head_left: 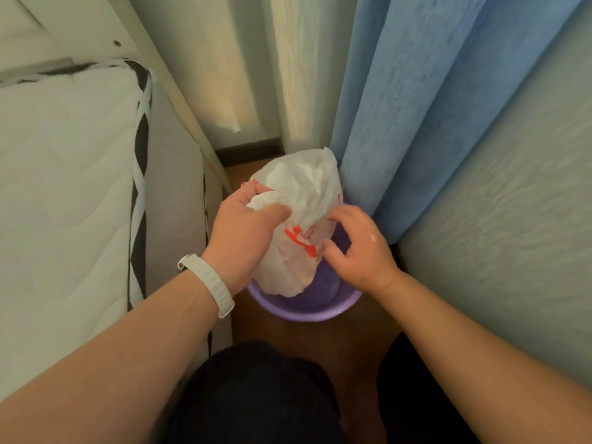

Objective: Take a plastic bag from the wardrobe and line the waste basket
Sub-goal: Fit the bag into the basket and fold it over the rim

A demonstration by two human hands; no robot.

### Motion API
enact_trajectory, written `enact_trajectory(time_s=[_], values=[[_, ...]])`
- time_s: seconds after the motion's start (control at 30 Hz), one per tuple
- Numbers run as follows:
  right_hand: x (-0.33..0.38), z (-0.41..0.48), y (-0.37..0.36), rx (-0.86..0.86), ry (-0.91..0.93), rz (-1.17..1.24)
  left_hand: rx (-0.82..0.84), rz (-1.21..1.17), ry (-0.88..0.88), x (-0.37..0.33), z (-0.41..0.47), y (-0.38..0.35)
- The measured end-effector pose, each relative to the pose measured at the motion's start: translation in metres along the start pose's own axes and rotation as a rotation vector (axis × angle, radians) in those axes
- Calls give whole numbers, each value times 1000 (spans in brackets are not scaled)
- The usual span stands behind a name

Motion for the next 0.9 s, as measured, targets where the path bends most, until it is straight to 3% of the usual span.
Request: enact_trajectory(time_s=[0.13,0.27,0.37,0.5,0.67,0.9], values=[[-13,34,-13,243,-74,-165,-2,38,-12,1,-10,9],[-7,84,-17,280,-19,-269,-16,41,5,6,-22,20],[-5,96,-38,402,40,-322,-24,16,31,7,-24,24],[-12,73,-61,486,71,-334,-78,1,27,5,-19,30],[-28,20,-86,635,40,-176,-122,125,19,8,-16,30],[-50,-16,-95,778,-43,-297,-131,322,-47,15,-3,23]])
Point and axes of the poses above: each hand's wrist, its own z-axis towards the middle knuckle, its own y-axis out of the back of the hand, x = y × z, the point moved 9 cm from there along z, towards the middle knuckle, and after that the axes turned 15 degrees about -z, right-handed, at the moved point
